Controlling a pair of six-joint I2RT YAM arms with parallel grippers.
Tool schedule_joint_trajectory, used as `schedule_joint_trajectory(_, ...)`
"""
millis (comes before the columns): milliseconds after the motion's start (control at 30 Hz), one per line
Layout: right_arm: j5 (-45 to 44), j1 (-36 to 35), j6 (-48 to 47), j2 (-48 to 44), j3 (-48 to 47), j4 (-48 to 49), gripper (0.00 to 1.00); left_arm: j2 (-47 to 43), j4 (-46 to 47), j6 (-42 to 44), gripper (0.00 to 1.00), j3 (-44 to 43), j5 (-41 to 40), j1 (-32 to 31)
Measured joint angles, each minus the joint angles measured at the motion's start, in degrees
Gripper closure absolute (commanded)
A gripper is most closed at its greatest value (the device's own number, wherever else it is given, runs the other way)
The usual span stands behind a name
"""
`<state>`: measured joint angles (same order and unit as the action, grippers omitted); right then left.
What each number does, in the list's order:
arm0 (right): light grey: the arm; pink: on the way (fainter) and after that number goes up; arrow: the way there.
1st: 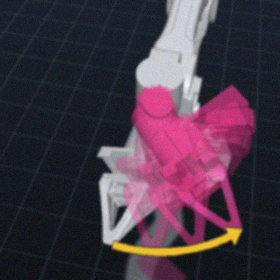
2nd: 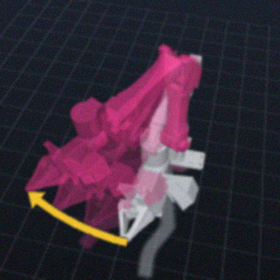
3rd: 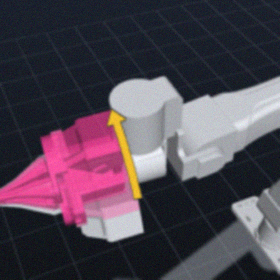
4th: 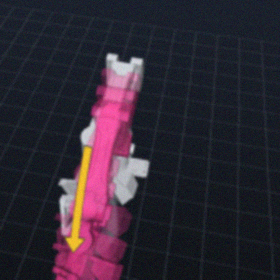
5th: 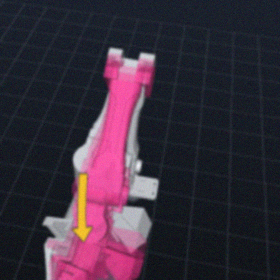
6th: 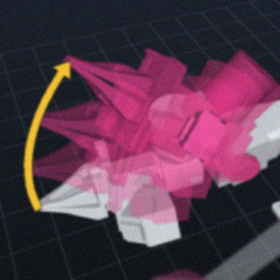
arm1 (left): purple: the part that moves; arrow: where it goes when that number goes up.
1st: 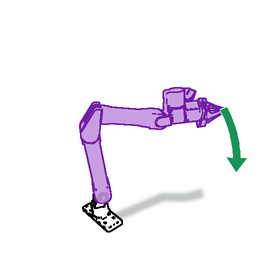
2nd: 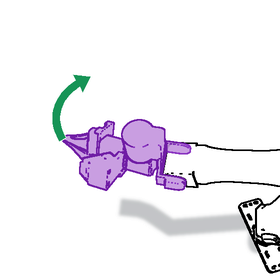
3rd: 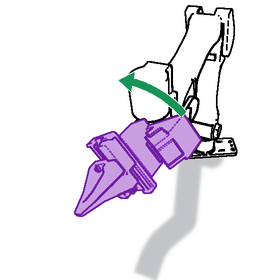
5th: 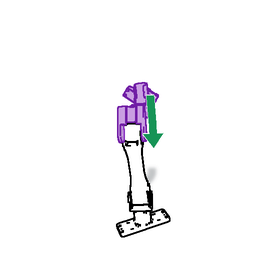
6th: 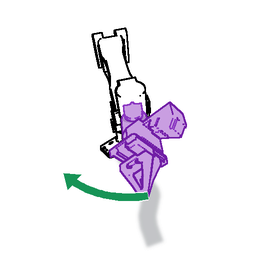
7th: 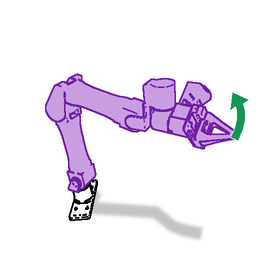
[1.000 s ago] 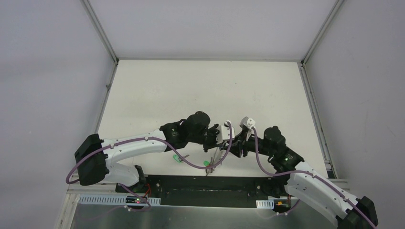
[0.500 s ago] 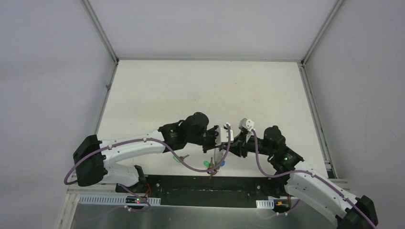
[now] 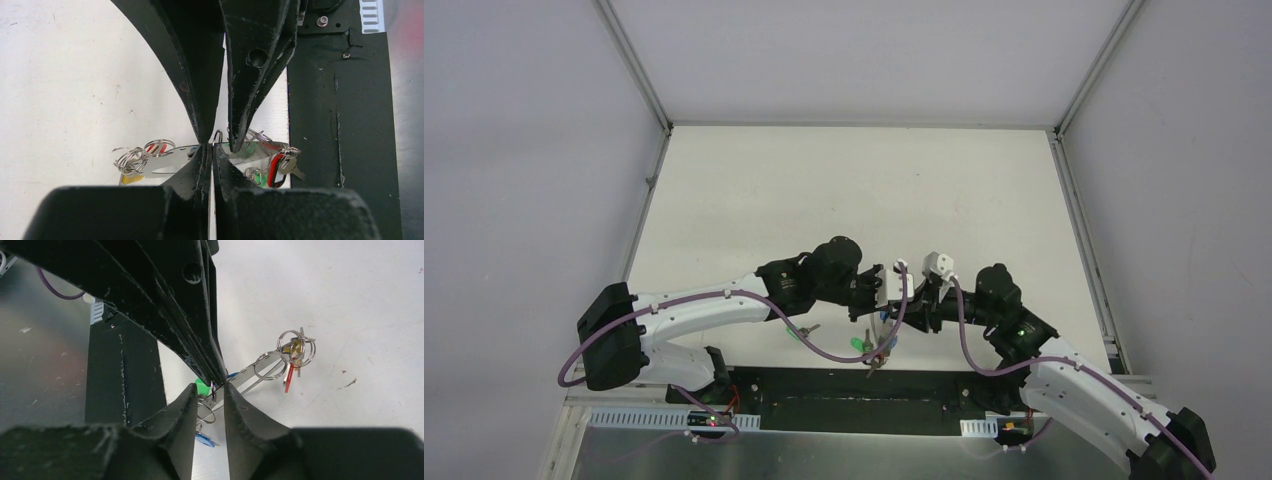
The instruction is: Put the keys on the keyring
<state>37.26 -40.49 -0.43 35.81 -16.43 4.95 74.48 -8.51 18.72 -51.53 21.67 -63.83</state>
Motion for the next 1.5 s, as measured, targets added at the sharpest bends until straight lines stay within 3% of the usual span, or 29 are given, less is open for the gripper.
schedule_joint_trajectory(100,1.0,0.0,-0.5,0.5,0.0,0.3,0.69,0.0,0.0,0.1,1.0,0.0,0.0,0.0)
schedule_joint_trajectory(400,2.1,0.2,-2.3,1.4,0.0,0.5,1.0,-0.5,-0.5,0.2,1.0,0.0,0.0,-0.3)
schedule_joint_trajectory(767,2.6,0.2,-3.0,2.4,-0.3,0.9,1.0,-0.8,-1.3,0.2,1.0,0.0,-0.1,-0.3)
schedule_joint_trajectory(1167,1.6,0.2,-2.8,1.2,-0.3,0.2,1.0,-4.2,0.1,-3.0,0.45,0.3,-4.4,-0.3)
schedule_joint_trajectory(1367,1.3,0.2,-2.6,0.5,-0.3,-0.2,1.0,-10.2,4.7,-8.4,0.38,3.8,-7.6,0.3)
schedule_joint_trajectory(1500,1.1,0.2,-2.4,-0.2,-0.3,-0.6,1.0,-15.2,9.0,-13.8,0.39,8.2,-5.1,5.0)
